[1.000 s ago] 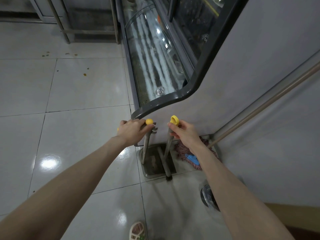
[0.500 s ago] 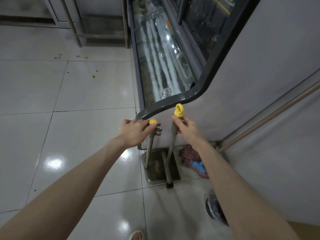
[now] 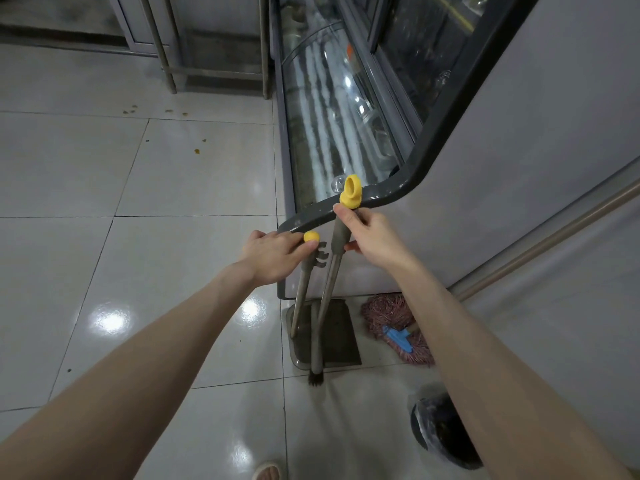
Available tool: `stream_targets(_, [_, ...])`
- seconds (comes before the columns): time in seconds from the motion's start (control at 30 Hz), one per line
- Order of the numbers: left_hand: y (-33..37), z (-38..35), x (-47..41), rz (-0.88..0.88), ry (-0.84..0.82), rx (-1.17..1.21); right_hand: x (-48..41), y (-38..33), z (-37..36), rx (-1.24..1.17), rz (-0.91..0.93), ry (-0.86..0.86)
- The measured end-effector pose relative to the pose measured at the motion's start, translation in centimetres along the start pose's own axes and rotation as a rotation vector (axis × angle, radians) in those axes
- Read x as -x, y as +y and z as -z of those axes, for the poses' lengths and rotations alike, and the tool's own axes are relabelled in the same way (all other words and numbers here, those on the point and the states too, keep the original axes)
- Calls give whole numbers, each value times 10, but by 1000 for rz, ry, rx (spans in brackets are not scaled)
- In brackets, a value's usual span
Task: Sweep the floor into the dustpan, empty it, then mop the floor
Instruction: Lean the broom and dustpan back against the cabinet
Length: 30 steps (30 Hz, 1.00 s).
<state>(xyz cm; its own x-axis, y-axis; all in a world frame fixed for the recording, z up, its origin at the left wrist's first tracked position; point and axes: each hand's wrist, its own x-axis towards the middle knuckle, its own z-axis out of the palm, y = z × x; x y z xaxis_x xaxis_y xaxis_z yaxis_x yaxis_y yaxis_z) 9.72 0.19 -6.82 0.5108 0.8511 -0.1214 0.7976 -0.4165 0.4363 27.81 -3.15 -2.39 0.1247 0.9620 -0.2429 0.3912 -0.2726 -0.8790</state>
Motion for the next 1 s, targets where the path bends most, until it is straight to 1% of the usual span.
stream_targets(0.23, [4,1,-1,3,-3,5,-2,-17,-4,68,12,16])
stream_targets(0.3, [4,1,-2,7,-18,5,0,-17,-6,39,-46,-20])
stream_targets(0.37, [3,1,-2,11,-18,2,2,-15,-9,-13,-65,-44])
stream_targets(0.53, [3,0,-2,11,-4,-4,1,-11,-12,-82,-9,-29])
stream_targets(0.73, [3,-1,0,-2,11,-11,3,-11,-6,-97,-31,-65])
stream_targets(0.87, [2,-1,3,-8,21,-8,6,0,-8,-77,-72,-139])
stream_targets(1.0, [4,0,1,-14,8,-23,9,-3,-6,-30,-45,-107])
